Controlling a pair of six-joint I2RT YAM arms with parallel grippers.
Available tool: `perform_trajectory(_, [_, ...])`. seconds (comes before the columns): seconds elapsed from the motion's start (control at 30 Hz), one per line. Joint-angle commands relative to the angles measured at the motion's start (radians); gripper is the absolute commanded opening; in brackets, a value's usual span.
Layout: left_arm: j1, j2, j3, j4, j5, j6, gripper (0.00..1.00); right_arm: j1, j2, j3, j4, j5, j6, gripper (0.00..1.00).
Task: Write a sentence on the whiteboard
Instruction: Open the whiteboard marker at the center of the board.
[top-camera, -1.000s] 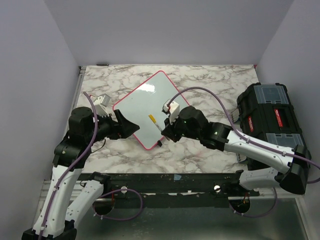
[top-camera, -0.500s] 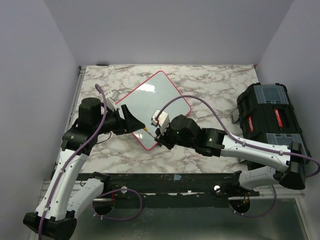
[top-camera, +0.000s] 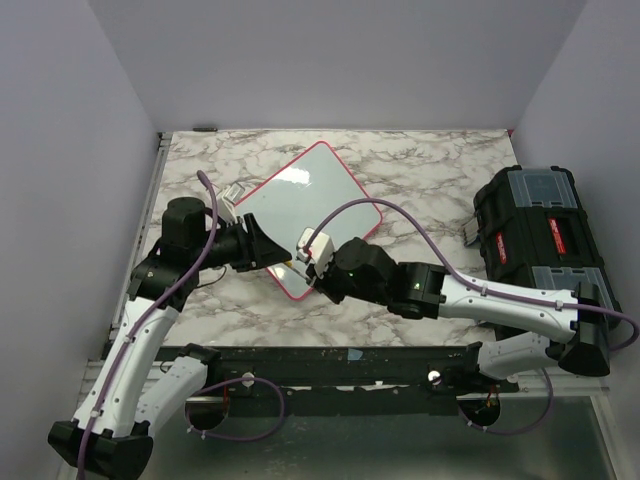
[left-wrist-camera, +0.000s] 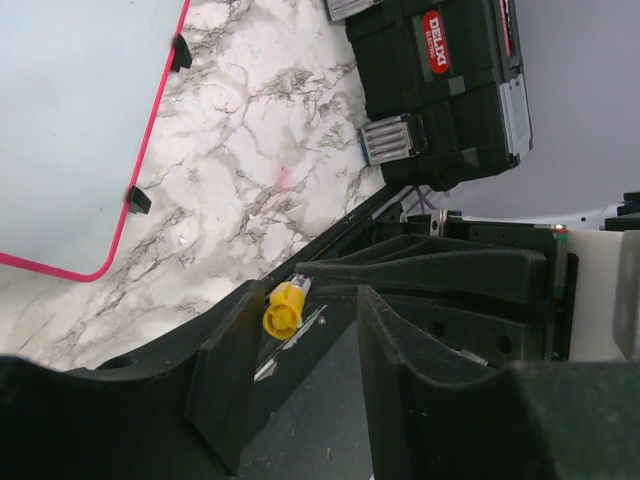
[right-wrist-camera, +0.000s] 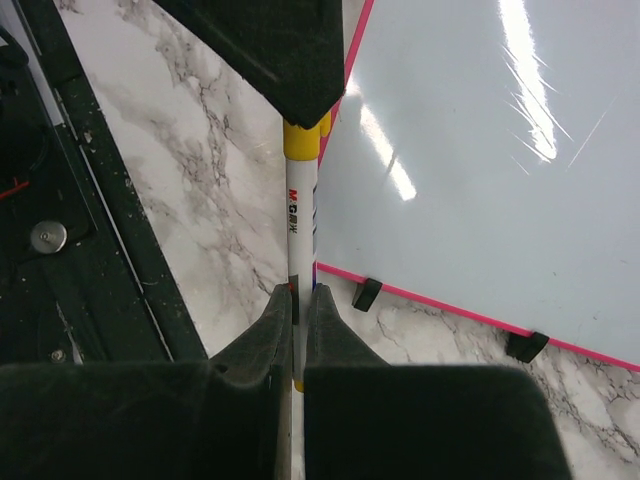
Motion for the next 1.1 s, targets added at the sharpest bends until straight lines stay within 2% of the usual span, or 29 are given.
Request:
perform_trajectory(0.0, [-0.008, -0.005, -0.034, 0.042, 0.038, -0.026, 0.40, 0.013, -0.006, 0.010, 0.048, 0.042, -0.021, 0.01])
perform_trajectory(0.17, [-0.015, -0.001, -0.045, 0.060, 0.044, -0.035, 0.33, 0.016, -0.008, 0.006, 0.055, 0.044, -0.017, 0.01])
perform_trajectory(0.23, [-0.016, -0.002, -0.045, 0.064, 0.049, -0.036, 0.28, 0.015, -0.006, 0.004, 0.055, 0.045, -0.017, 0.01])
perform_trajectory(0.4, [-0.017, -0.006, -0.056, 0.066, 0.056, -0.041, 0.01, 0.018, -0.006, -0.005, 0.071, 0.065, -0.010, 0.01])
perform_trajectory(0.57, [-0.017, -0.031, -0.089, 0.086, 0.043, -0.055, 0.00, 0.018, -0.010, -0.018, 0.088, 0.105, 0.041, 0.02])
perform_trajectory(0.6, [-0.016, -0.041, -0.093, 0.090, 0.034, -0.057, 0.00, 0.018, -0.012, -0.018, 0.086, 0.122, 0.051, 0.14])
perform_trajectory(0.67, [-0.017, -0.060, -0.095, 0.097, 0.024, -0.061, 0.00, 0.017, -0.027, -0.030, 0.099, 0.161, 0.116, 0.50])
perform_trajectory(0.7, [-0.017, -0.069, -0.093, 0.099, 0.015, -0.060, 0.00, 0.018, -0.040, -0.045, 0.115, 0.196, 0.146, 0.64])
perform_trajectory(0.77, [-0.017, -0.084, -0.084, 0.103, 0.005, -0.054, 0.00, 0.017, -0.072, -0.076, 0.144, 0.251, 0.219, 0.82])
perform_trajectory(0.87, [-0.017, -0.105, -0.066, 0.098, -0.027, -0.046, 0.00, 0.017, -0.131, -0.124, 0.196, 0.277, 0.307, 0.98])
perform_trajectory(0.97, [-0.015, -0.134, -0.063, 0.127, -0.020, -0.037, 0.00, 0.007, -0.196, -0.158, 0.238, 0.278, 0.414, 1.00])
perform_trajectory(1.07, [-0.015, -0.202, -0.089, 0.227, 0.003, -0.044, 0.00, -0.060, -0.270, -0.200, 0.310, 0.126, 0.537, 1.00])
